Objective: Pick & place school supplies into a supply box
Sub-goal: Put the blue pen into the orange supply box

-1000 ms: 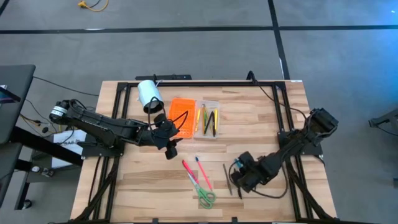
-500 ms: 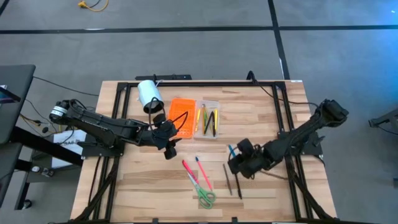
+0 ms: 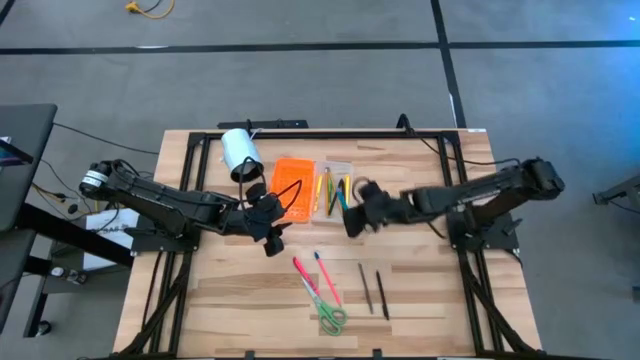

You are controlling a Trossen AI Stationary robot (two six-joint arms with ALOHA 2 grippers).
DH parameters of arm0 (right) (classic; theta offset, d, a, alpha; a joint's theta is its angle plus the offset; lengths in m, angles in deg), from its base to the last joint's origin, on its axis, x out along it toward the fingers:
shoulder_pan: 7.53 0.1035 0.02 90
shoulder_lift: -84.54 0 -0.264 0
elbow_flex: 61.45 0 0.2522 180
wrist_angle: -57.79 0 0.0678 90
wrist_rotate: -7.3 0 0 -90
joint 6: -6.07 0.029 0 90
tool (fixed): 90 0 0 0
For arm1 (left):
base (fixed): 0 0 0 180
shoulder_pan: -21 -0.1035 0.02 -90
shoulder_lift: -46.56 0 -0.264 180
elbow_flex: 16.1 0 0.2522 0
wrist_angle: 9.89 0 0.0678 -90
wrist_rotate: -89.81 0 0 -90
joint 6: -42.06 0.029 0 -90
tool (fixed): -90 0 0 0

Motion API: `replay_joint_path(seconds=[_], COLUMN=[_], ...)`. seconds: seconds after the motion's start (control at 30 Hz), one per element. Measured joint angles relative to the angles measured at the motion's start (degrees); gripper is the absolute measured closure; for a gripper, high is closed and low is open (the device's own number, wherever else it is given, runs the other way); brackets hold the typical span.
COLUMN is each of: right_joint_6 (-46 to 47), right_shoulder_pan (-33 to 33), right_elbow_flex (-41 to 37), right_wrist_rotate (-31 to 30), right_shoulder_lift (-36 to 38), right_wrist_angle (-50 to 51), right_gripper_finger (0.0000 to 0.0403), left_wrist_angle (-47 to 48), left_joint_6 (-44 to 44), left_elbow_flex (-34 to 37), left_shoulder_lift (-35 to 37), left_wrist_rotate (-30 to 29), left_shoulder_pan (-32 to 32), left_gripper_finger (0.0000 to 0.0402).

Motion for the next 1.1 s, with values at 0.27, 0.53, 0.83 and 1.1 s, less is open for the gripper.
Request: replay_joint_path(seconds=[0.27, 0.53, 0.83, 1.1], right_joint_6=[-5.65, -6.45, -6.39, -6.1], right_shoulder_pan=[-11.68, -15.98, -17.45, -20.28], right_elbow_flex=[-0.02, -0.02, -0.01, -0.01], right_wrist_rotate=[10.75, 15.07, 16.27, 16.01], right_shoulder_lift=[-5.22, -10.88, -13.24, -13.24], right_wrist_angle=[-7.7, -11.29, -14.65, -15.02], right_gripper_finger=[0.0377, 0.0372, 0.037, 0.0355], left_wrist_angle=[-0.23, -0.28, -0.26, -0.24], left_joint_6=[-2.59, -4.55, -4.82, -4.82], left_elbow_flex=[0.0, 0.0, 0.0, 0.0], left_shoulder_lift=[0.0, 0.0, 0.0, 0.0], left_wrist_rotate=[-2.37, -4.73, -4.73, -5.25], left_shoulder_pan=[0.59, 1.92, 1.92, 1.92], left_gripper_finger=[0.0237, 0.0237, 0.0237, 0.0237])
